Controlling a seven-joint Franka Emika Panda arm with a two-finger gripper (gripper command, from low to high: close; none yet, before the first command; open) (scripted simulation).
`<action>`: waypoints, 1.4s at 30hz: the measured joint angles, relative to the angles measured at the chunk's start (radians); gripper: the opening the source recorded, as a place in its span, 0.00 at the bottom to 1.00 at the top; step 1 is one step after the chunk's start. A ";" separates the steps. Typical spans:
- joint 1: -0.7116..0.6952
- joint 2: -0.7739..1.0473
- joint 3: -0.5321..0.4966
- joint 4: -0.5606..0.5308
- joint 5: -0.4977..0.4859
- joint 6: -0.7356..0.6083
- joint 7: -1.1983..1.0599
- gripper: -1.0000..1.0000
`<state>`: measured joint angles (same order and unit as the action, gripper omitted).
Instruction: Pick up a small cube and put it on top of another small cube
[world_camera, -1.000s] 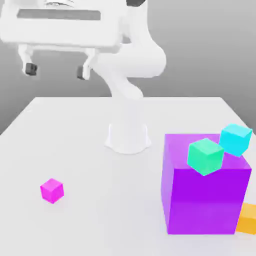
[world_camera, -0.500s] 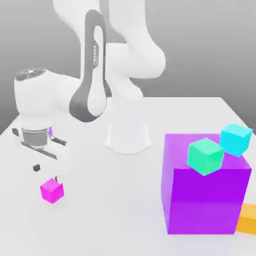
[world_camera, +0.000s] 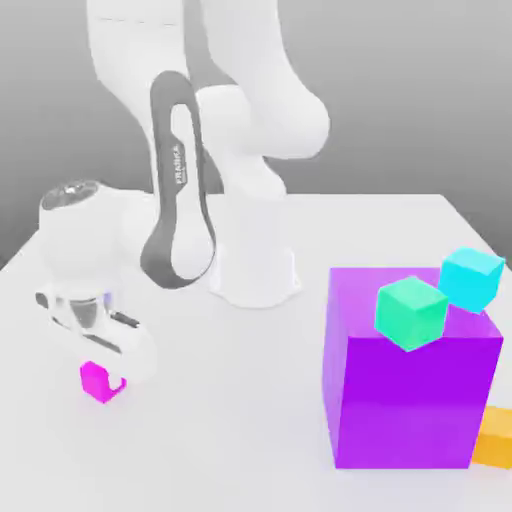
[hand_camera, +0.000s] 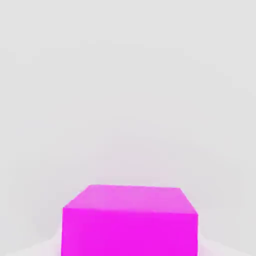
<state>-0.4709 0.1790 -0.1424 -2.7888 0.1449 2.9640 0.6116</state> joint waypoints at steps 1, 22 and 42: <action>0.007 -0.036 -0.015 -0.008 -0.033 -0.028 0.025 0.00; 0.586 -0.112 0.318 0.526 -0.425 -0.555 -0.645 0.00; 0.752 -0.502 0.463 0.422 -0.062 -0.904 0.249 0.00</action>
<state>0.2809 -0.3228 0.3208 -2.3667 0.0825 2.0603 0.8609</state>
